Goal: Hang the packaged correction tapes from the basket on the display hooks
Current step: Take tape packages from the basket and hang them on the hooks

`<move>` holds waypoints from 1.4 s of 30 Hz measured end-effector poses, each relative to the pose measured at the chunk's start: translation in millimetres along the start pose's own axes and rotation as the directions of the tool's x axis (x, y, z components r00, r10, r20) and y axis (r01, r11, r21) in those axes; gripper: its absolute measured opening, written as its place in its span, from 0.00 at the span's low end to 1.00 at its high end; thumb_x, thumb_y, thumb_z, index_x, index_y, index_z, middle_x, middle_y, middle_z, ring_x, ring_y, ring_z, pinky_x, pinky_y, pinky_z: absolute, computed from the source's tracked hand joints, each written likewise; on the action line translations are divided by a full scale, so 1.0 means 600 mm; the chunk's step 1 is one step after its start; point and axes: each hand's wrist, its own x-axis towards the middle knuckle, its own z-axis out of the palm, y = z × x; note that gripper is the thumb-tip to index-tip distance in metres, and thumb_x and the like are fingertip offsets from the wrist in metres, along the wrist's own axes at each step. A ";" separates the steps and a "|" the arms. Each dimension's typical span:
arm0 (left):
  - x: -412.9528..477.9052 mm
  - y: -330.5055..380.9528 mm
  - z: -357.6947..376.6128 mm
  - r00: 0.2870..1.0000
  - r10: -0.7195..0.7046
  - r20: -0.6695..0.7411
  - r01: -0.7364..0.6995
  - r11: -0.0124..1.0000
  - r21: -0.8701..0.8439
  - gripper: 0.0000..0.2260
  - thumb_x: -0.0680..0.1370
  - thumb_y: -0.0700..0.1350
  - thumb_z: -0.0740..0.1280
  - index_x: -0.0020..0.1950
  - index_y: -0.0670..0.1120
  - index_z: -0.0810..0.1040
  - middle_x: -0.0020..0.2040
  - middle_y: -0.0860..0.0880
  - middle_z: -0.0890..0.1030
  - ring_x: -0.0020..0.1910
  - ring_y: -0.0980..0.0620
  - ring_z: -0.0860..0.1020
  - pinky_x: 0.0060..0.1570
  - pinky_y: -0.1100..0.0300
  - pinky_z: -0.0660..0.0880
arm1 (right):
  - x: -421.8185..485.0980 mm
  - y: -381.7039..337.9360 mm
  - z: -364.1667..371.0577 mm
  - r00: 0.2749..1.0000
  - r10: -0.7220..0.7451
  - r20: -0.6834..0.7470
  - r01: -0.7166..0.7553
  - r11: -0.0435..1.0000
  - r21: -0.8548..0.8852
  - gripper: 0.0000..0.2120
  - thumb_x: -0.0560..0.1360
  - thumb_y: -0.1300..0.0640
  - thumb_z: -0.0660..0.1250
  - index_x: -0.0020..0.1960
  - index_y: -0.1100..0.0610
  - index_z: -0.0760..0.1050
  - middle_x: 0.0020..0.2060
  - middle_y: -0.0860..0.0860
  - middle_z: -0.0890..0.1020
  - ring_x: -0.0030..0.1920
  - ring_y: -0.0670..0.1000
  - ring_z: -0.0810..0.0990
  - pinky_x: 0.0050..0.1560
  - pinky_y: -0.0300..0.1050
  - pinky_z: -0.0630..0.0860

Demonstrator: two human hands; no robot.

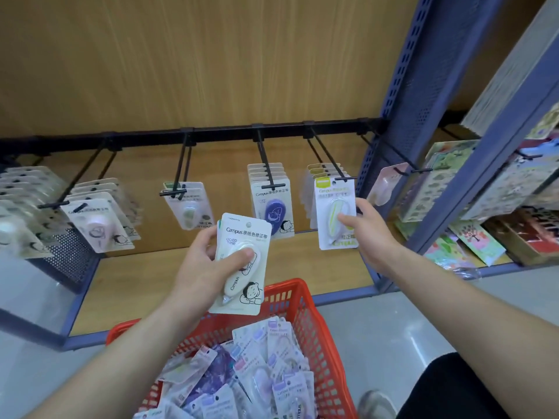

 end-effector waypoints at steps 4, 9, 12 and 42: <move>0.000 -0.004 0.000 1.000 -0.008 0.014 0.008 1.000 -0.004 0.27 0.73 0.40 0.77 0.69 0.53 0.73 0.54 0.48 0.87 0.47 0.43 0.87 0.44 0.42 0.84 | -0.005 0.004 -0.010 1.000 -0.024 0.003 0.024 0.999 0.047 0.16 0.83 0.60 0.62 0.70 0.49 0.70 0.59 0.49 0.82 0.56 0.51 0.84 0.55 0.56 0.81; -0.005 -0.001 -0.002 1.000 -0.009 0.015 0.009 1.000 -0.007 0.27 0.73 0.41 0.77 0.69 0.53 0.73 0.53 0.47 0.87 0.45 0.43 0.87 0.43 0.41 0.84 | 0.007 0.010 0.009 0.993 -0.115 -0.011 0.113 0.986 -0.119 0.16 0.83 0.54 0.61 0.66 0.36 0.70 0.55 0.42 0.84 0.54 0.48 0.84 0.52 0.51 0.80; -0.006 -0.001 -0.002 1.000 -0.005 0.008 0.005 1.000 -0.012 0.27 0.74 0.41 0.77 0.70 0.53 0.73 0.53 0.48 0.87 0.46 0.43 0.87 0.43 0.42 0.84 | 0.017 0.008 0.032 0.987 -0.153 -0.056 0.136 0.962 -0.238 0.16 0.82 0.51 0.59 0.66 0.34 0.69 0.52 0.42 0.84 0.49 0.49 0.81 0.47 0.46 0.76; -0.011 0.006 -0.048 0.998 0.058 -0.004 -0.058 0.997 -0.046 0.20 0.79 0.37 0.71 0.69 0.47 0.73 0.59 0.48 0.85 0.58 0.46 0.84 0.63 0.40 0.78 | -0.162 -0.055 0.163 0.900 -0.117 0.421 0.119 0.993 0.022 0.15 0.79 0.55 0.71 0.60 0.55 0.69 0.48 0.59 0.87 0.47 0.59 0.87 0.50 0.59 0.83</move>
